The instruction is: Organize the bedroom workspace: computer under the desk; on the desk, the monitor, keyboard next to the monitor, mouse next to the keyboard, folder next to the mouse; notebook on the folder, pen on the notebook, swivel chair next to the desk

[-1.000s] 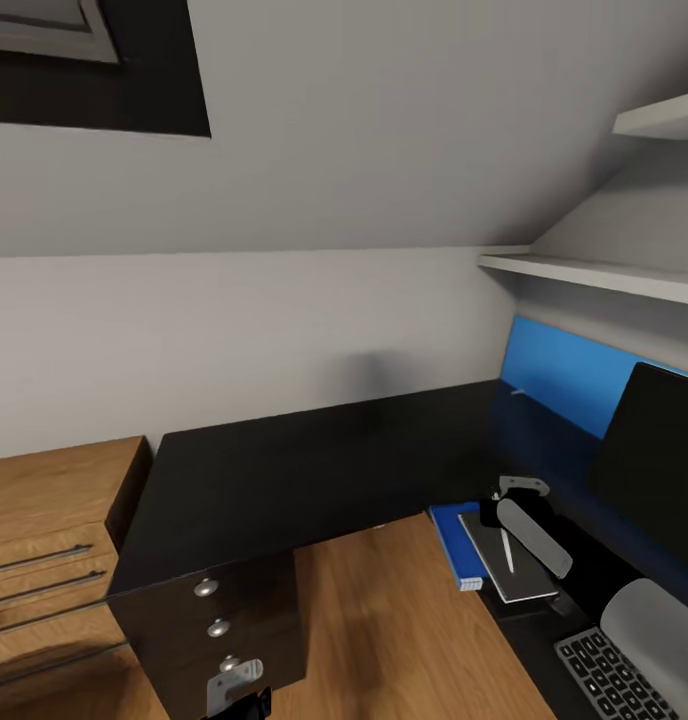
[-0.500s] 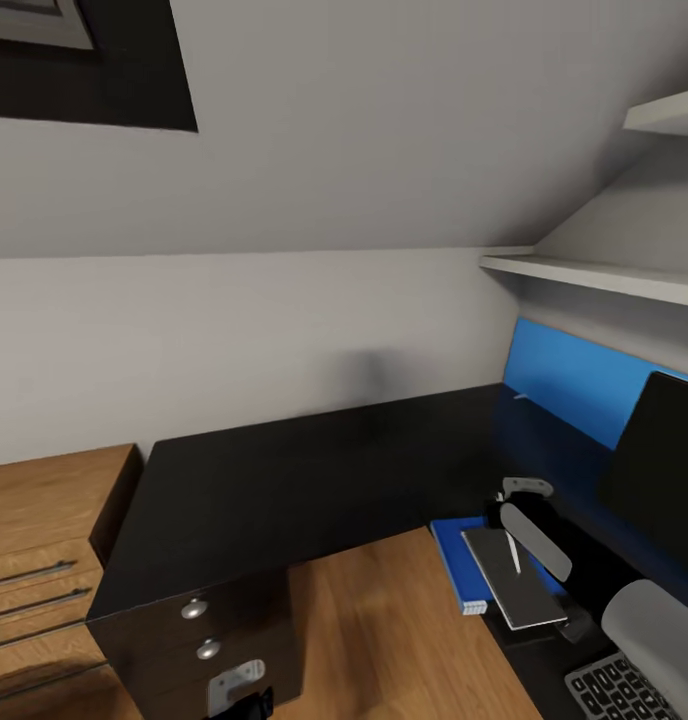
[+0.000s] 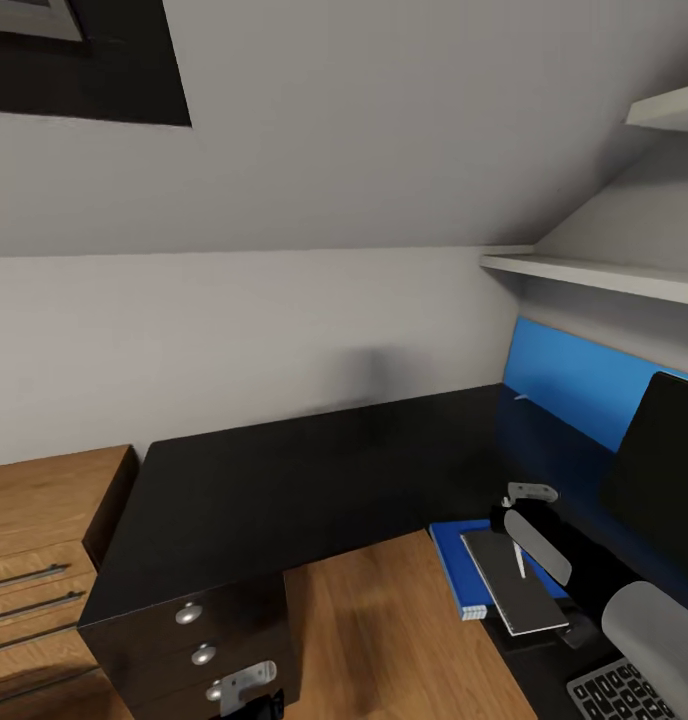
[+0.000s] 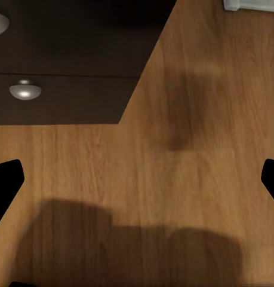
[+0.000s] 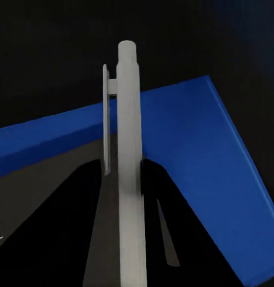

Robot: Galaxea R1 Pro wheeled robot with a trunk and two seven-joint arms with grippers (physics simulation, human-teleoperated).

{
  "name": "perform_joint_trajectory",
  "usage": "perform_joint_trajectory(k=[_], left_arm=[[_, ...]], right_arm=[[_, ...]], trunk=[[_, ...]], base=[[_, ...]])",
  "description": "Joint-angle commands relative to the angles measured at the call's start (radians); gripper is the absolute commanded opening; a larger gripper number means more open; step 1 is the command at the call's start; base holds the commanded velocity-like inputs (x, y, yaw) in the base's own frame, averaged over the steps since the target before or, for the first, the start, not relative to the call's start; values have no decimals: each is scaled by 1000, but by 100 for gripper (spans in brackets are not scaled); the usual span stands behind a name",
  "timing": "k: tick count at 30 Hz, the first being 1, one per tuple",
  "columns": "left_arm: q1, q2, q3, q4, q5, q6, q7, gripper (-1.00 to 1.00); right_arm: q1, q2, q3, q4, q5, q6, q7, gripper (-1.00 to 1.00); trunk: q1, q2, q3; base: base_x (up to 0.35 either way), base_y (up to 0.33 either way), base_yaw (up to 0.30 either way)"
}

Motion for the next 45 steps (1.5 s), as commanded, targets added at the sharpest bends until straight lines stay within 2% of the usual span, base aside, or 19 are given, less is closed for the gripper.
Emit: perform_joint_trajectory(k=[1,14,20,21,32,40,41,45], left_arm=[[0,0,-4,-2,11,4,8,100],[0,0,-3,-2,11,4,8,100],[0,0,-2,-2,10,3,8,100],[0,0,-2,-2,10,3,8,100],[0,3,-1,-3,8,3,6,100],[0,3,-1,-3,8,3,6,100],[0,3,-1,-2,8,3,7,100],[0,5,0,-1,9,3,7,100]], right_arm=[[-2,-1,5,-2,-8,1,-2,-100],[-2,0,7,-2,-8,2,5,-100],[-2,-1,8,-3,-3,3,7,-100],[-2,-1,8,-3,-3,3,7,100],[-2,-1,7,-18,-1,2,5,100],[-1,-2,-21,-176,-10,10,-4,100],[0,1,-20,-194,-12,10,-5,100],[6,40,-19,-229,-14,14,-39,100]], trunk=[[4,-8,-5],[54,-99,-45],[54,-99,-45],[54,-99,-45],[54,-99,-45],[54,-99,-45],[54,-99,-45],[54,-99,-44]], base=[[0,0,0],[0,0,0],[0,0,0],[0,0,0],[0,0,0],[0,0,3],[0,0,86],[0,0,157]])
